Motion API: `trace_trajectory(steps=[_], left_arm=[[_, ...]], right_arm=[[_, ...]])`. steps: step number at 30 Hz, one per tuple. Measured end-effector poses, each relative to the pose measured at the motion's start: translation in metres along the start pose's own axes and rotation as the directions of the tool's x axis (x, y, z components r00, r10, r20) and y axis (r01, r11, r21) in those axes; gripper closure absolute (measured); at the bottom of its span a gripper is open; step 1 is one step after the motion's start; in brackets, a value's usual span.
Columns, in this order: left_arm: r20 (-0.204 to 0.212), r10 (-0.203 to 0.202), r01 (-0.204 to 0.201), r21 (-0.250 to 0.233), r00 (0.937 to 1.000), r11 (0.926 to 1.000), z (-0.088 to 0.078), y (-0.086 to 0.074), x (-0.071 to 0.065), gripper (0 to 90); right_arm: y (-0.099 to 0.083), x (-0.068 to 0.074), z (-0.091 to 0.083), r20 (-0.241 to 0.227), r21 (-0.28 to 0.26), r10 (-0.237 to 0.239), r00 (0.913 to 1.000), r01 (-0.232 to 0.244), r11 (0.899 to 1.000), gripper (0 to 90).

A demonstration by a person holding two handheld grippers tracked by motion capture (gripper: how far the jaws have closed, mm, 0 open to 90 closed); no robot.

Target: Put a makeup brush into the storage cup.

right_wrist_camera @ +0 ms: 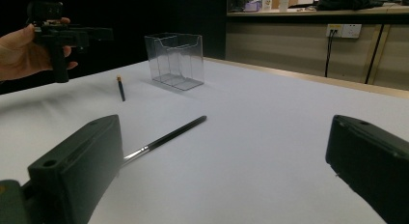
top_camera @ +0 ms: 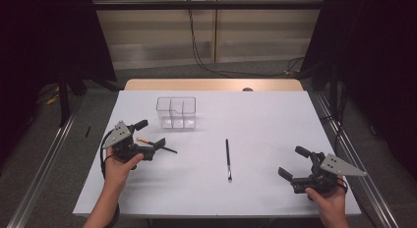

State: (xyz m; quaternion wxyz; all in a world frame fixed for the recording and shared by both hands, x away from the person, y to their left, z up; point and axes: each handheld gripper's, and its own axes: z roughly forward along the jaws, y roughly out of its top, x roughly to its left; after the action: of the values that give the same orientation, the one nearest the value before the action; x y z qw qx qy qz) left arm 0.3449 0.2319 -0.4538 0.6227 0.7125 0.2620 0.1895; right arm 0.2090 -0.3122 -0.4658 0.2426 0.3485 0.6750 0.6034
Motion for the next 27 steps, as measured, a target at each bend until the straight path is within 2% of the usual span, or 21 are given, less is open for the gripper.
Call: trace_trajectory(steps=[14,17,19,20,21,22,24,26,27], left_arm=[[-0.024,-0.016,0.016,0.029,0.9996,0.9995,0.012,-0.004,0.010,0.0],[-0.023,-0.014,0.015,0.048,0.9996,0.9988,0.015,-0.003,0.013,0.0],[-0.025,-0.024,0.026,0.085,0.9994,0.9961,0.017,-0.001,0.015,0.0],[-0.012,-0.034,0.035,0.114,0.9994,0.9928,0.019,0.001,0.018,0.0],[-0.017,-0.039,0.041,0.135,0.9991,0.9900,0.019,0.002,0.019,0.0],[-0.017,-0.039,0.041,0.135,0.9991,0.9900,0.019,0.002,0.019,0.0],[-0.010,-0.046,0.047,0.170,0.9989,0.9844,0.020,0.004,0.022,0.0],[-0.007,-0.023,0.024,0.218,0.9997,0.9756,0.021,0.006,0.024,0.0],[0.005,-0.021,0.019,0.249,0.9998,0.9684,0.022,0.008,0.027,0.0]], right_arm=[[-0.001,0.002,0.002,-0.008,0.013,-0.011,0.9999,0.011,1.000,0.0],[-0.001,0.002,0.002,-0.008,0.011,-0.006,1.0000,0.006,1.000,0.0],[-0.001,0.001,0.001,-0.006,0.012,-0.005,1.0000,0.005,1.000,0.0],[-0.001,0.001,0.001,-0.007,0.011,-0.006,1.0000,0.006,1.000,0.0],[-0.001,0.001,0.001,-0.006,0.011,-0.006,1.0000,0.007,1.000,0.0],[-0.001,0.001,0.001,-0.006,0.011,-0.006,1.0000,0.007,1.000,0.0],[-0.001,0.001,0.001,-0.006,0.012,-0.006,1.0000,0.006,1.000,0.0],[-0.001,0.001,0.000,-0.008,0.013,-0.007,1.0000,0.007,1.000,0.0],[-0.001,0.001,0.000,-0.009,0.013,-0.007,0.9999,0.007,1.000,0.0]])
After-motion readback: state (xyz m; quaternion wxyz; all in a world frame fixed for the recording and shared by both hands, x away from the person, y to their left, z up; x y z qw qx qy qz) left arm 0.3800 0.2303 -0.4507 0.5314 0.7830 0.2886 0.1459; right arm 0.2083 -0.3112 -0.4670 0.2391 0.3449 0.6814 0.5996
